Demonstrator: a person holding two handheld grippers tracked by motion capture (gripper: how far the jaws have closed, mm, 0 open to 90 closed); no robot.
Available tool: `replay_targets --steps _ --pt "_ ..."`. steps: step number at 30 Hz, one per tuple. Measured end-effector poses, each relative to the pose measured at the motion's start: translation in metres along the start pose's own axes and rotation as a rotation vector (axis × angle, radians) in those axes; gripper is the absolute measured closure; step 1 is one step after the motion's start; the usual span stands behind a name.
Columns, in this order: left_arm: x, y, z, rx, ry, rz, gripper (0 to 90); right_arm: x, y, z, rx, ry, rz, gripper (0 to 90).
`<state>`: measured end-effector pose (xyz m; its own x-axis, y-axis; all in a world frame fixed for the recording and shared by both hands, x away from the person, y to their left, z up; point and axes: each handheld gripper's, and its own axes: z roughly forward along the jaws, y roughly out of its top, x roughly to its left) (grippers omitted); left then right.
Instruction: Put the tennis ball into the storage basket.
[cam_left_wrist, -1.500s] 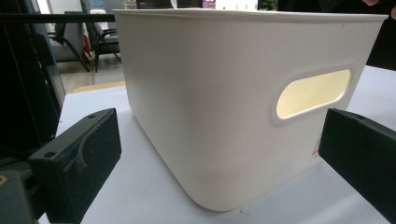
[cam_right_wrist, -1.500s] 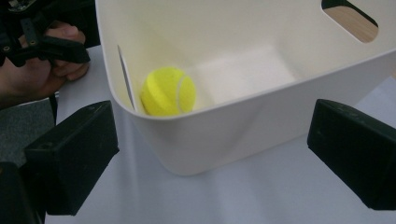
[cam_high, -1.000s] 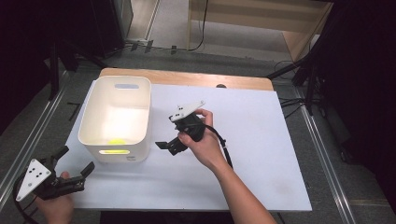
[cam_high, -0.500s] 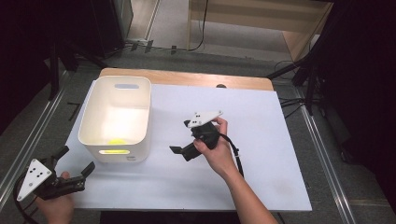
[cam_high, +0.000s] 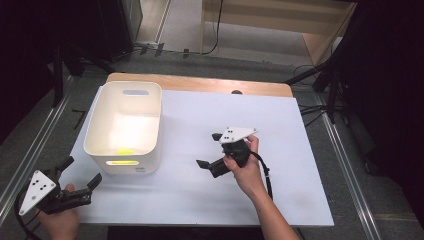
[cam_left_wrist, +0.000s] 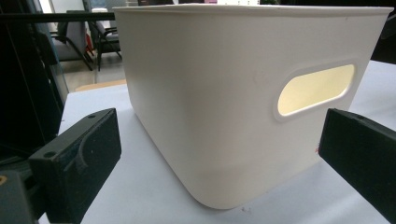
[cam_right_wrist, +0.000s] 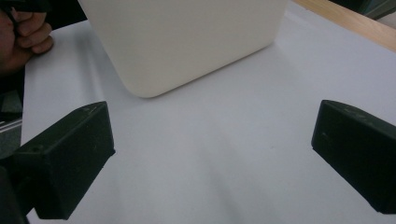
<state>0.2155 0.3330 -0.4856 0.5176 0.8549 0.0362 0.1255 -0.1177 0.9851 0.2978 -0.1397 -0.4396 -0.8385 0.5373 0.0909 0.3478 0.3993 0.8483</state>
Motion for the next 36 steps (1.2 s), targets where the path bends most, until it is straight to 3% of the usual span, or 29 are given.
replay_targets --steps 36 --pt "-0.002 0.0 0.002 0.015 0.01 0.015 0.0 -0.022 -0.069 -0.063 -0.063 -0.131 0.095 0.0"
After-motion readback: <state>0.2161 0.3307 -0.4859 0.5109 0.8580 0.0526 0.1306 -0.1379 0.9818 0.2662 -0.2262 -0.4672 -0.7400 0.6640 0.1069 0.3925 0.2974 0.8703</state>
